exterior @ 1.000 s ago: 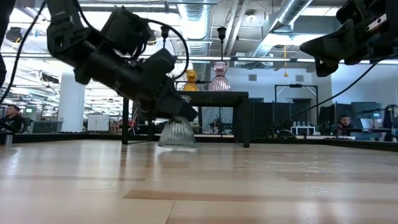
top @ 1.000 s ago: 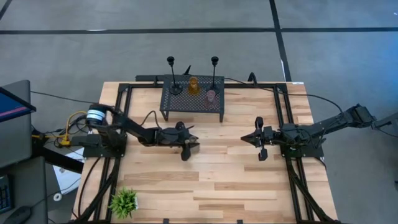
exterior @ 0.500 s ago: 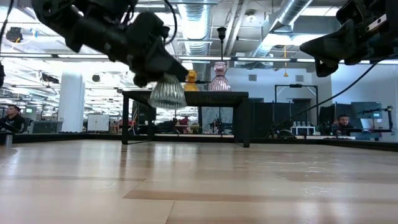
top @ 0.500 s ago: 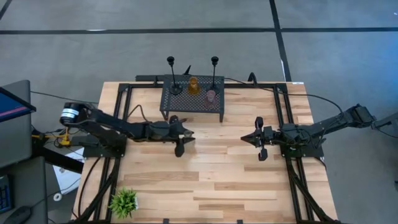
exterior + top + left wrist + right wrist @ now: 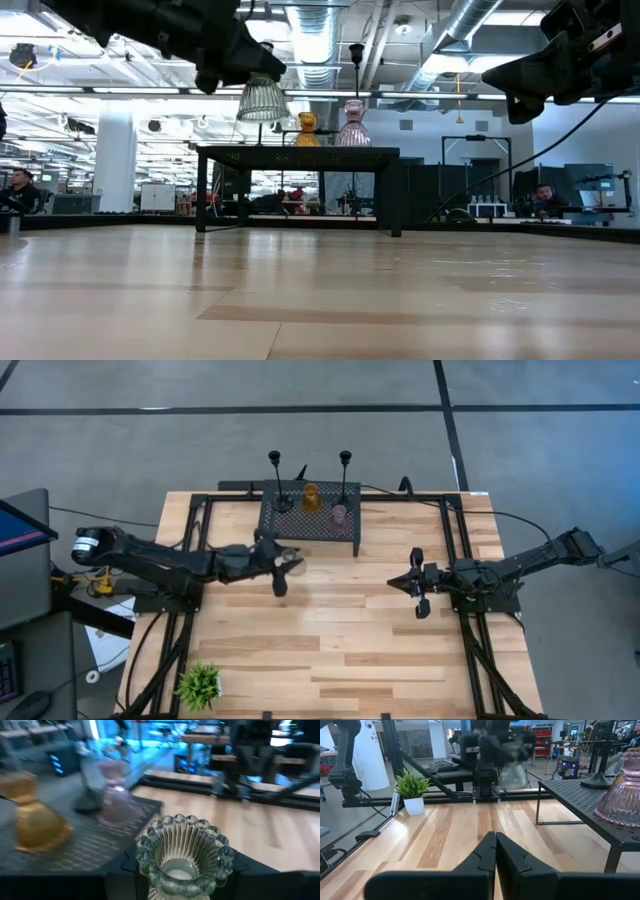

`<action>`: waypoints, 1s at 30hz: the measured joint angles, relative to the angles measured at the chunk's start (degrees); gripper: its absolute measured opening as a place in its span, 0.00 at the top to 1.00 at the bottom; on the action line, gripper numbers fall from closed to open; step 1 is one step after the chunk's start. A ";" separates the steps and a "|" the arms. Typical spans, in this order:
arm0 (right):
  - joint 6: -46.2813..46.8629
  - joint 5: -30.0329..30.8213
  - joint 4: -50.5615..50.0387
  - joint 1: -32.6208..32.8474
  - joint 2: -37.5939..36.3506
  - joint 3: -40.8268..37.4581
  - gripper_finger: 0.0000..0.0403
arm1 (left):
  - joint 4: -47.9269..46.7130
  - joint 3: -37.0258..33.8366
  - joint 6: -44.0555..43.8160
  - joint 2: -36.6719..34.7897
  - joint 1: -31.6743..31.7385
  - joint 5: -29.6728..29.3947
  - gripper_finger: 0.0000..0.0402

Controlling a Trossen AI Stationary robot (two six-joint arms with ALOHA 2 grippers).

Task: Pick & Place candle stick holders
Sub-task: Put the green glass candle holder on the shelf

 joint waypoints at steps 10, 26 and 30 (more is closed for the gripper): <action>0.00 -0.01 0.00 0.00 0.00 0.00 1.00 | 0.05 0.00 2.67 -3.85 10.21 -1.48 0.65; 0.00 0.48 -1.28 -0.02 -0.01 0.00 1.00 | 0.12 0.07 -0.94 -1.66 21.93 2.21 0.65; 0.00 0.63 -1.27 0.00 0.00 0.00 1.00 | 0.11 0.07 -2.37 1.38 23.26 2.26 0.66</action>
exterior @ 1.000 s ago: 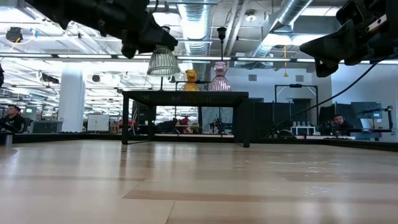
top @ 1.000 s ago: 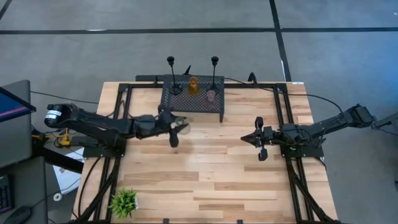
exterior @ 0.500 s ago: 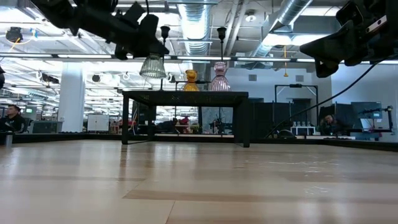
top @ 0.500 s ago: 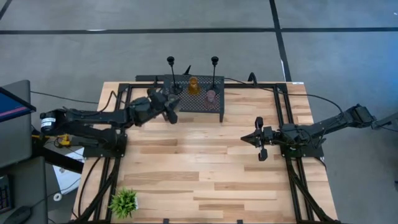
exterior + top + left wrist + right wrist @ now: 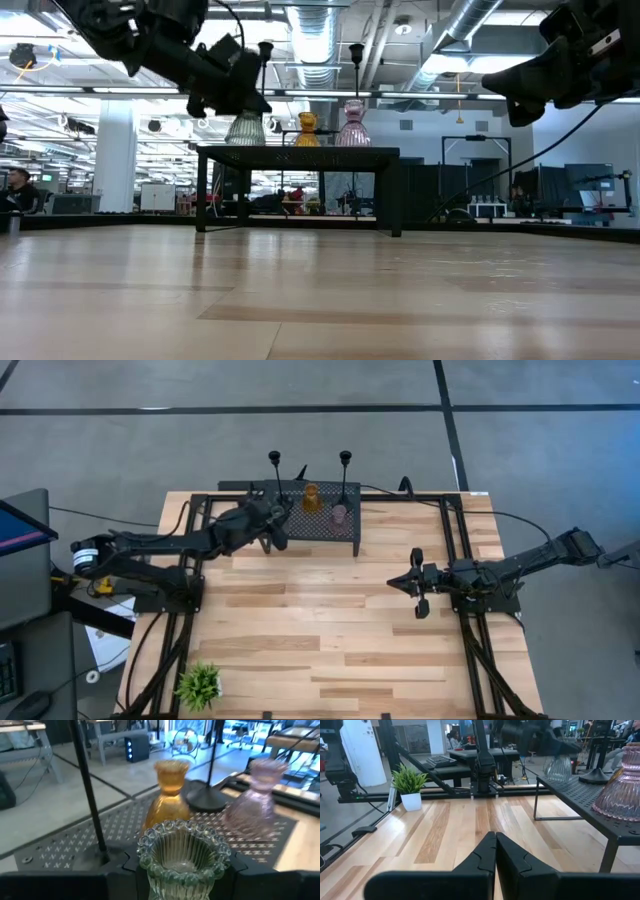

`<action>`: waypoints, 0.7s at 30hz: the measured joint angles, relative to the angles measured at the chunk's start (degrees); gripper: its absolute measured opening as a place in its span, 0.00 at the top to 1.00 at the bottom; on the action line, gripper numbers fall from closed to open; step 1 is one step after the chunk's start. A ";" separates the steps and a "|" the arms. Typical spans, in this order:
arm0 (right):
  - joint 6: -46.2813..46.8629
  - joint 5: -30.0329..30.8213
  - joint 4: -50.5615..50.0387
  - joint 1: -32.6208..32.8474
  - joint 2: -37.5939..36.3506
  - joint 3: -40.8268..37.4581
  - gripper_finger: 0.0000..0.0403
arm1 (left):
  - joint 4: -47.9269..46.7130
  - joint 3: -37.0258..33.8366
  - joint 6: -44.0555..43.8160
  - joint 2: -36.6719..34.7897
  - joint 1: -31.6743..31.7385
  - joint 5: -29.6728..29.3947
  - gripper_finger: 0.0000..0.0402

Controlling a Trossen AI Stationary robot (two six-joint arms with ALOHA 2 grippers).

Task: Pick & Place candle stick holders
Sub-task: Put the green glass candle holder on the shelf

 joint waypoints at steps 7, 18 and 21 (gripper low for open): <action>0.00 0.02 0.00 -0.02 0.00 0.00 1.00 | 4.98 0.02 -0.17 5.01 1.73 -0.05 0.64; 0.00 0.02 -0.28 -0.02 -0.02 0.00 1.00 | 7.21 0.05 -0.17 6.05 1.71 -0.05 0.63; 0.00 0.02 -0.28 -0.02 -0.02 0.00 1.00 | 8.17 0.04 -0.16 5.94 1.70 -0.01 0.61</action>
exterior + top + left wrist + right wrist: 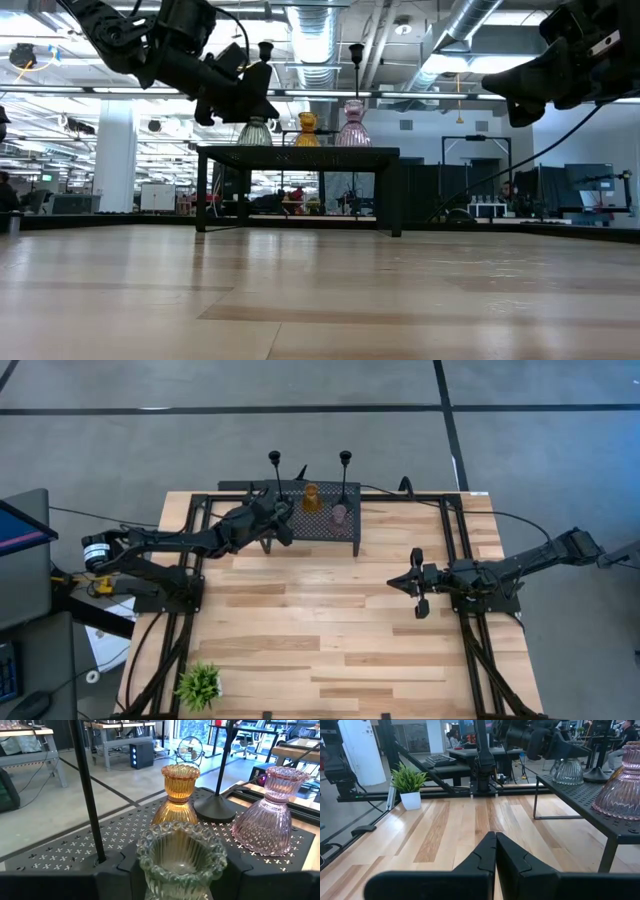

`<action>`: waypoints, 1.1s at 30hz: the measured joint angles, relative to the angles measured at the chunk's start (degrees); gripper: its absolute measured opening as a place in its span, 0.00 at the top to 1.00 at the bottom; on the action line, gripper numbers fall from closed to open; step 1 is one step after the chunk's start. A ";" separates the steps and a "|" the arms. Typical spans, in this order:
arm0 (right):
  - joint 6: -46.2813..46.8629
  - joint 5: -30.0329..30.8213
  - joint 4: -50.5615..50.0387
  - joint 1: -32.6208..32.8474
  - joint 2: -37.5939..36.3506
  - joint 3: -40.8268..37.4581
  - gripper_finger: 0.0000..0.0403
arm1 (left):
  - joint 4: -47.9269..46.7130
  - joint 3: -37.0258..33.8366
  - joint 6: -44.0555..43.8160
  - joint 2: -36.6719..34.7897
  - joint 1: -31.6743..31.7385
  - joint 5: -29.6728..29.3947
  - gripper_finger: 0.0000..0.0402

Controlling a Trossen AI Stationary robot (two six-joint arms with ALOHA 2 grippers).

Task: Pick & Place candle stick holders
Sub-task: Put the green glass candle holder on the shelf

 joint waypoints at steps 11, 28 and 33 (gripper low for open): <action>0.00 0.00 0.00 0.00 0.02 0.00 1.00 | 0.78 -0.04 0.21 0.00 -0.01 0.00 0.58; 0.00 0.00 0.02 0.00 0.01 0.00 1.00 | 2.00 -0.04 0.17 -0.09 -0.03 -0.04 0.52; 0.00 0.00 0.02 0.00 0.02 0.00 1.00 | 3.17 -0.04 0.06 -0.11 -0.03 -0.01 0.47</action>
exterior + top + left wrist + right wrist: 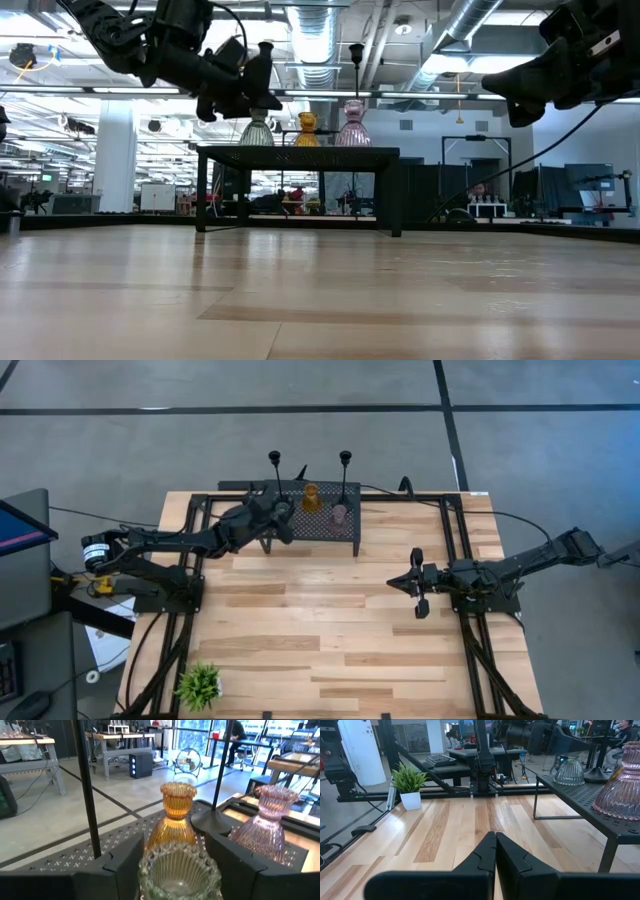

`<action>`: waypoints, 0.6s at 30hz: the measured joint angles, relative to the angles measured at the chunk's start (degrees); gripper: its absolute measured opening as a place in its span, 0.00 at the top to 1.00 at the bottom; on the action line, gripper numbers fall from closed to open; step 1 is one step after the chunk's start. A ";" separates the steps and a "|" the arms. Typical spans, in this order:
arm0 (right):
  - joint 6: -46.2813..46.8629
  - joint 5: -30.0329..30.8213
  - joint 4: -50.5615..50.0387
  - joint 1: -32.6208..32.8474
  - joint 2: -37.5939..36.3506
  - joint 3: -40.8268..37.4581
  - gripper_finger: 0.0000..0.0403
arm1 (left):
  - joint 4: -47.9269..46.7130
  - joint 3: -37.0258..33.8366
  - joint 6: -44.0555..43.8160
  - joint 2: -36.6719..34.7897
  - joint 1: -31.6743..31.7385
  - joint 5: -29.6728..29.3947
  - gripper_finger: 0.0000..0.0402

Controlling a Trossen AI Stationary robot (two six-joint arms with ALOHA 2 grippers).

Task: Pick & Place candle stick holders
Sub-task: Put the green glass candle holder on the shelf, then return to Home Position

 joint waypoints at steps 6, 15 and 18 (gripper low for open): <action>0.00 0.00 0.01 0.00 0.00 0.00 1.00 | 3.63 0.00 0.27 0.00 0.00 0.00 0.42; 0.00 0.00 0.02 0.00 0.00 0.00 1.00 | 5.75 0.00 0.61 -0.15 0.00 1.09 0.41; 0.00 0.00 0.01 0.01 0.00 0.00 1.00 | 5.85 0.00 1.05 -1.25 0.00 1.50 0.41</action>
